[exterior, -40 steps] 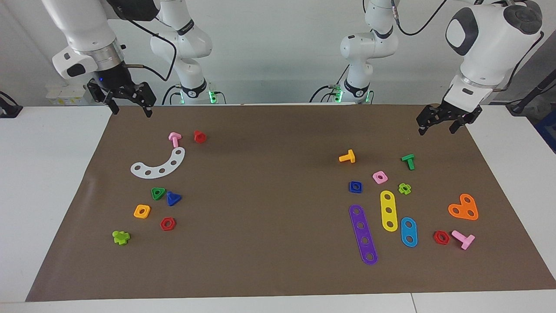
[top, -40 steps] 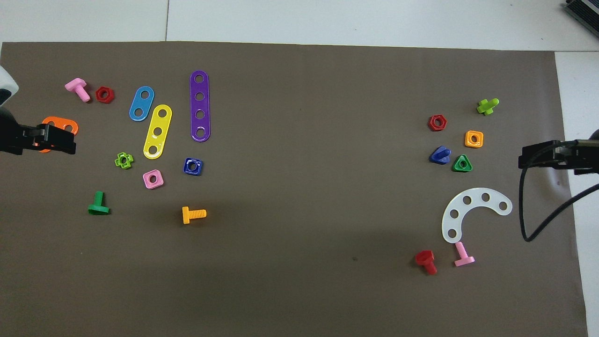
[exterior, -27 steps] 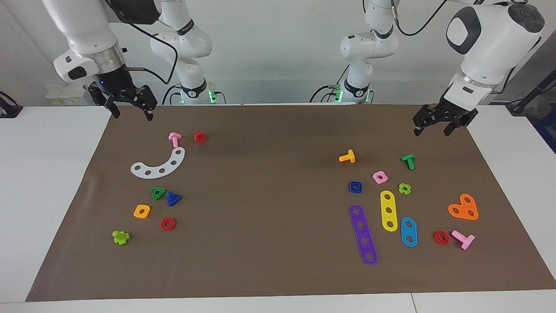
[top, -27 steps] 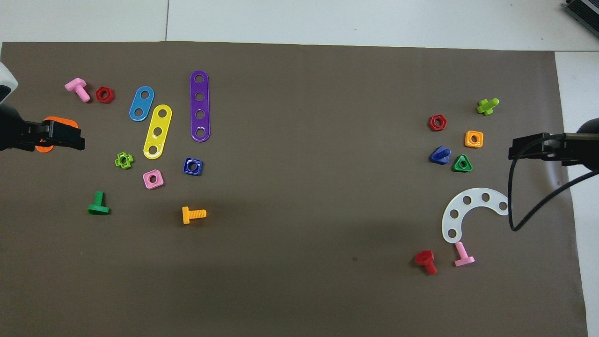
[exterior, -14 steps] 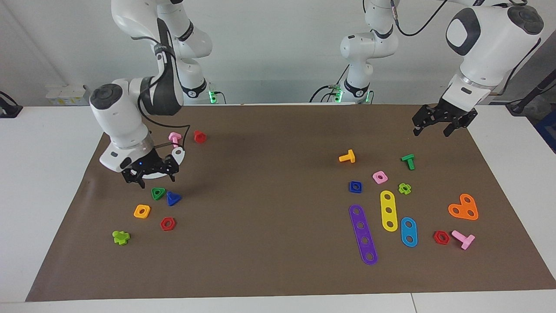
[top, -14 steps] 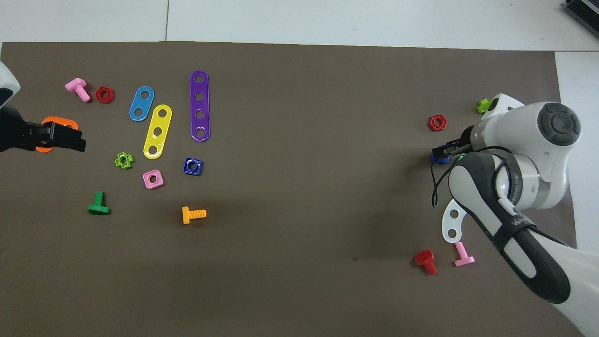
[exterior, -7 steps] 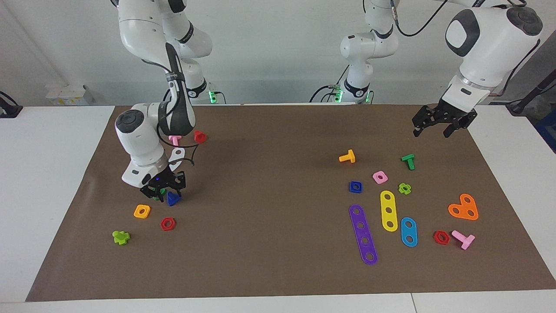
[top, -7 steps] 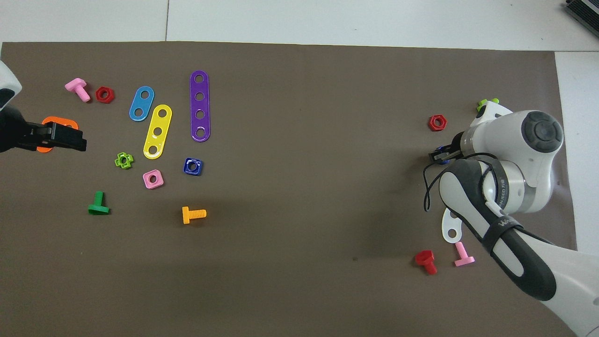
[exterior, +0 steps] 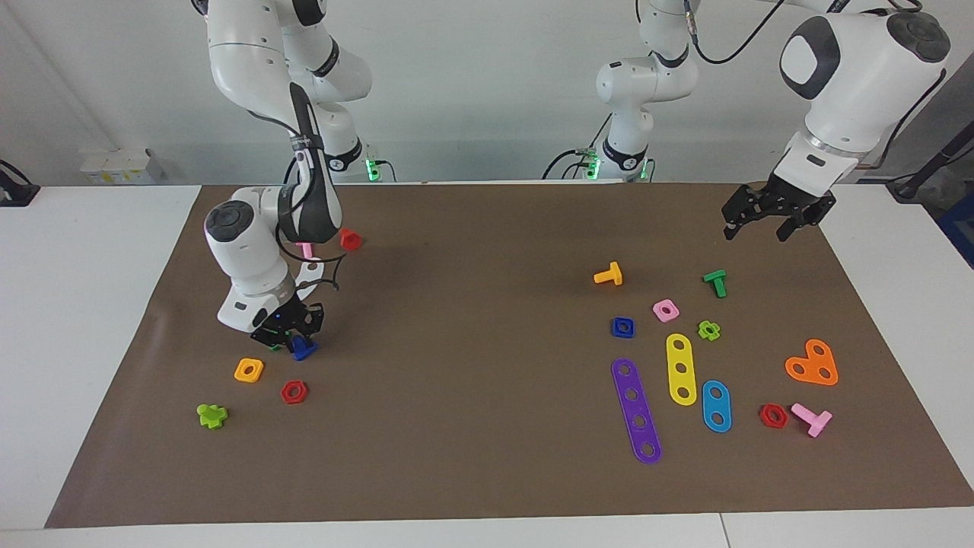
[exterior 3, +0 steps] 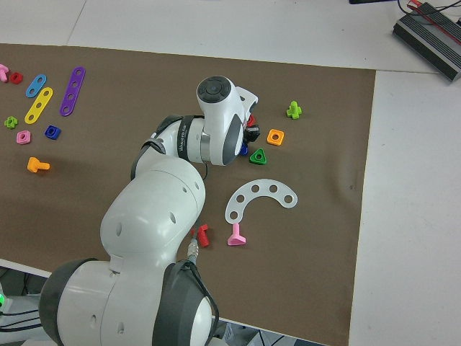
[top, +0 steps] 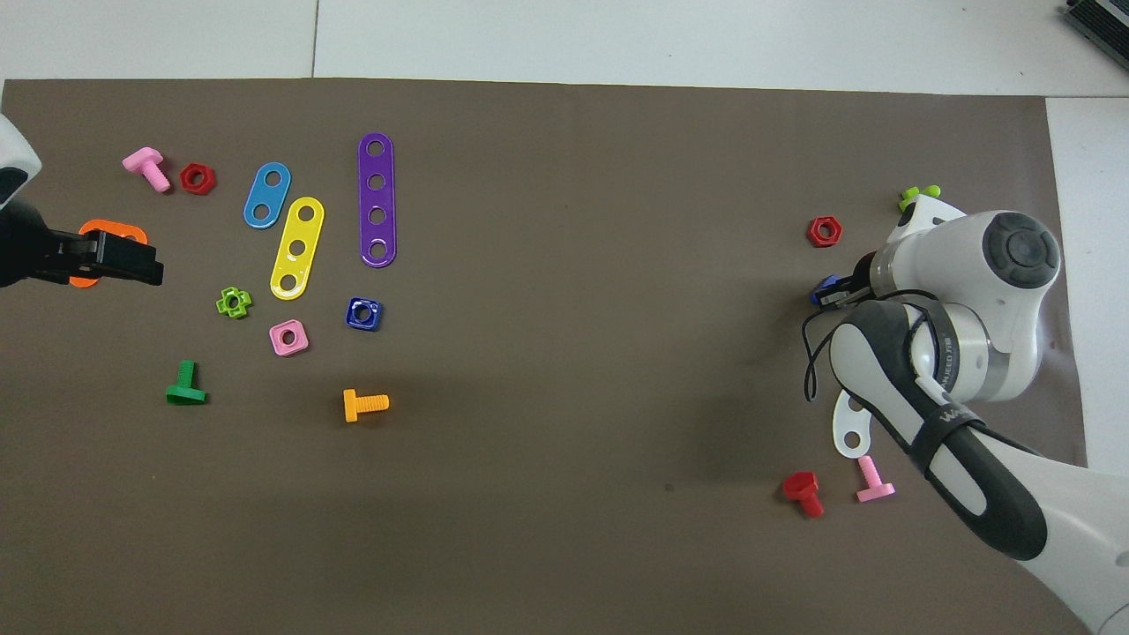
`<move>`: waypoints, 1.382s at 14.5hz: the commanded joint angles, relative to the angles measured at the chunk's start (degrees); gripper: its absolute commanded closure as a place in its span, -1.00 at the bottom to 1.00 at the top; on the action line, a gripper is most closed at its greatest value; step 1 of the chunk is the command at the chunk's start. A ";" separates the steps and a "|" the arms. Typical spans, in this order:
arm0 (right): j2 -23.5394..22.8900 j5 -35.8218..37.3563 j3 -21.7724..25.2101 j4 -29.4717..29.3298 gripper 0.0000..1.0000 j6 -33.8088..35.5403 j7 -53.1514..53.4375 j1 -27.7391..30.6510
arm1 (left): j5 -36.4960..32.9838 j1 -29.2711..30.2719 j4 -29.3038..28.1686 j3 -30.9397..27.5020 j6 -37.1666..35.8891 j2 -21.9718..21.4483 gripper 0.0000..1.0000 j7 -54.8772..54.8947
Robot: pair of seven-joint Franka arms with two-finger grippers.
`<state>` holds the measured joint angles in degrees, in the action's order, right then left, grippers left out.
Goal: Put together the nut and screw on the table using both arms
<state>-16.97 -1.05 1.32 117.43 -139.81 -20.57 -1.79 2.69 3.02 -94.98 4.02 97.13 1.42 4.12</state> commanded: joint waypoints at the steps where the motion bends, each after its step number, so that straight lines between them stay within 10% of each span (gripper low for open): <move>1: 0.10 -1.41 -0.44 0.52 0.97 -1.25 -2.02 0.73 | 1.09 0.05 -2.85 -0.42 1.49 -2.22 -1.00 0.89; 12: 0.19 -0.54 -0.44 -17.04 1.00 11.93 21.83 -6.28 | 1.09 0.14 -7.15 -0.51 5.79 -3.89 -1.00 0.19; 20: -12.98 4.55 -0.35 -32.34 1.00 11.49 54.03 -24.04 | 1.09 -0.30 -8.82 -0.42 10.54 -0.99 -1.00 -0.34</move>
<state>-24.64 0.59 0.78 90.25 -128.91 28.90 -24.08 2.71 3.23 -102.09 3.93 105.53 0.18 4.01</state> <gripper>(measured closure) 0.806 0.000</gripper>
